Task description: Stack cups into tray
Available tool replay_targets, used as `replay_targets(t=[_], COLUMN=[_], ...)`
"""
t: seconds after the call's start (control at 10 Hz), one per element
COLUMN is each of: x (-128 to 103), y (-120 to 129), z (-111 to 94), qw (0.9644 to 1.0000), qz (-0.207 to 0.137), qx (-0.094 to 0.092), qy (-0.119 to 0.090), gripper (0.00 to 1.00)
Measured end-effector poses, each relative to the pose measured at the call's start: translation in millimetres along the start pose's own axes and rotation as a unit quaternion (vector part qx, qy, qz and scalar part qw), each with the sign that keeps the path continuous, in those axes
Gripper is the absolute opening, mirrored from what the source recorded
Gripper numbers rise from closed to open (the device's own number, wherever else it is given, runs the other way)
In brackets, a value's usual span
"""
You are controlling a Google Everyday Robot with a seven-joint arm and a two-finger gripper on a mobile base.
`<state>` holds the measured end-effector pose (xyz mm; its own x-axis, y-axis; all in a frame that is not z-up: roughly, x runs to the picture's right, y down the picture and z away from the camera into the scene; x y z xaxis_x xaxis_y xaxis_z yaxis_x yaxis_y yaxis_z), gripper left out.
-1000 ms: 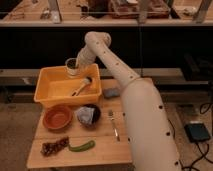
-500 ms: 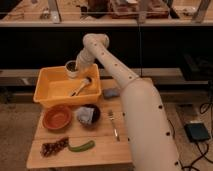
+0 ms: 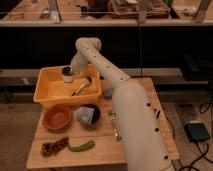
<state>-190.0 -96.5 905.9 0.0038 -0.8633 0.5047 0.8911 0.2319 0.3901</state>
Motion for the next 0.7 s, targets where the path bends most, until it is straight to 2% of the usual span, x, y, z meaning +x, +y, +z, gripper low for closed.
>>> replay_targets(t=[0.2,0.4,0.5,0.7], x=[5.0,7.2,8.0,8.0], y=[-4.2,-7.5,-7.3,-9.0], z=[17.0,25.3,28.0,31.2], qw=[1.0000,0.9999,0.9998,0.9998], qz=[0.006,0.011,0.015,0.014], qx=[-0.006,-0.008,-0.010,-0.014], qy=[-0.004,-0.003,0.002,0.007], gripper=[0.15,0.15,0.19,0.40])
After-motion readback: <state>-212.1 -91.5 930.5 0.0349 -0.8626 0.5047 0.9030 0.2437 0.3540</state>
